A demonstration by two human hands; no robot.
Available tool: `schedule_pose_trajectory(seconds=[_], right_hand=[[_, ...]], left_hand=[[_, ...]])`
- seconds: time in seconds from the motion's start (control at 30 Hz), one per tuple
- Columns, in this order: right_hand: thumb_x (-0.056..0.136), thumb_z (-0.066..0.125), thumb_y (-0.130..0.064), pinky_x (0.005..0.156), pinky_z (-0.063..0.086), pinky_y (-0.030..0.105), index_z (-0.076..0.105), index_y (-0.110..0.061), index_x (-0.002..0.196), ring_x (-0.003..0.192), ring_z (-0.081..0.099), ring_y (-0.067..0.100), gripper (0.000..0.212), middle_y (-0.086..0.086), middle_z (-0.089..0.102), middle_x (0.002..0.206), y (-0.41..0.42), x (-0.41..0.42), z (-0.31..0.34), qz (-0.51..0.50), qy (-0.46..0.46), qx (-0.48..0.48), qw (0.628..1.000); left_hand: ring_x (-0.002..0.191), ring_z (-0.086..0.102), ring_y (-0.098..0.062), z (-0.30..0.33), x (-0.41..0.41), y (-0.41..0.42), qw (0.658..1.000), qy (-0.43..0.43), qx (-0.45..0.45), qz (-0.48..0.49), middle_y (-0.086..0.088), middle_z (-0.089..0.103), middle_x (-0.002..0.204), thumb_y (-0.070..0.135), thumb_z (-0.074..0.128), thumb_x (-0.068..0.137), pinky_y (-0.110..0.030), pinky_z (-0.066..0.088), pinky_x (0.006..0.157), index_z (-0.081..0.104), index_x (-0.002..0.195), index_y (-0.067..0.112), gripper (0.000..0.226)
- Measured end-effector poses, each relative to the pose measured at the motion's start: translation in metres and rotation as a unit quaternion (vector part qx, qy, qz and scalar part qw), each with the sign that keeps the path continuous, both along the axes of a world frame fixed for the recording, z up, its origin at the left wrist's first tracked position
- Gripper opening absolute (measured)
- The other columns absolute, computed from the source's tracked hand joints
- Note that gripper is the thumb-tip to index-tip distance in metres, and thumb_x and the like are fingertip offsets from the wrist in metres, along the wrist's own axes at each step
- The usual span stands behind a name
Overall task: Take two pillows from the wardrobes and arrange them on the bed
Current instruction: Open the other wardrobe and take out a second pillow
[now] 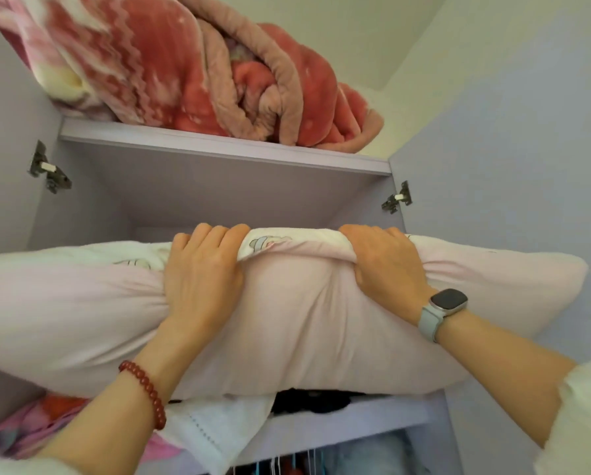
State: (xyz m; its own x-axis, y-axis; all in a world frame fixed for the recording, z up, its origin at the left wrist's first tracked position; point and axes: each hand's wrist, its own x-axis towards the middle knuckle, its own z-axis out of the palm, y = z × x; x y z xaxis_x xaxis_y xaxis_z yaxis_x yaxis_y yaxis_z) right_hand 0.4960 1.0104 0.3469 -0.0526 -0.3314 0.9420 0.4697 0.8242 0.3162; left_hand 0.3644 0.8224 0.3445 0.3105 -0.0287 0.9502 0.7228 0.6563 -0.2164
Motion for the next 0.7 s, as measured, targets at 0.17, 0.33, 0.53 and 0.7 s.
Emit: schedule_pose_trajectory(seconds=[0.17, 0.33, 0.53, 0.7], right_hand=[[0.064, 0.052, 0.007, 0.051, 0.050, 0.037, 0.063, -0.002, 0.090, 0.054, 0.061, 0.034, 0.030, 0.015, 0.067, 0.065, -0.002, 0.063, -0.052, 0.018, -0.024, -0.048, 0.998], [0.062, 0.044, -0.001, 0.045, 0.042, 0.024, 0.065, -0.008, 0.083, 0.045, 0.058, 0.027, 0.031, 0.006, 0.065, 0.057, 0.003, 0.124, -0.119, -0.031, -0.029, -0.090, 0.995], [0.074, 0.051, -0.009, 0.050, 0.042, 0.032, 0.064, -0.016, 0.092, 0.061, 0.065, 0.032, 0.023, 0.008, 0.072, 0.071, 0.009, 0.201, -0.205, -0.077, -0.183, -0.264, 0.944], [0.084, 0.045, -0.021, 0.069, 0.043, 0.035, 0.057, -0.024, 0.110, 0.092, 0.064, 0.030, 0.029, 0.005, 0.071, 0.100, 0.020, 0.270, -0.303, -0.155, -0.308, -0.404, 0.847]], left_hand=[[0.061, 0.054, -0.030, -0.031, 0.068, -0.007, 0.996, -0.005, -0.088, -0.014, -0.009, 0.062, 0.061, -0.006, 0.053, 0.059, -0.037, 0.037, 0.054, 0.066, 0.080, 0.007, 0.028], [0.058, 0.055, -0.028, -0.076, 0.113, 0.003, 0.984, 0.001, -0.176, -0.033, -0.008, 0.061, 0.057, -0.001, 0.045, 0.060, -0.034, 0.038, 0.051, 0.065, 0.076, 0.009, 0.028], [0.053, 0.060, -0.024, -0.160, 0.146, 0.041, 0.947, -0.080, -0.292, -0.111, -0.005, 0.065, 0.059, 0.001, 0.064, 0.056, -0.023, 0.040, 0.044, 0.066, 0.069, 0.015, 0.020], [0.092, 0.059, -0.029, -0.271, 0.172, 0.090, 0.818, -0.236, -0.493, -0.178, -0.004, 0.064, 0.098, 0.012, 0.046, 0.084, -0.033, 0.037, 0.061, 0.058, 0.098, 0.018, 0.020]])
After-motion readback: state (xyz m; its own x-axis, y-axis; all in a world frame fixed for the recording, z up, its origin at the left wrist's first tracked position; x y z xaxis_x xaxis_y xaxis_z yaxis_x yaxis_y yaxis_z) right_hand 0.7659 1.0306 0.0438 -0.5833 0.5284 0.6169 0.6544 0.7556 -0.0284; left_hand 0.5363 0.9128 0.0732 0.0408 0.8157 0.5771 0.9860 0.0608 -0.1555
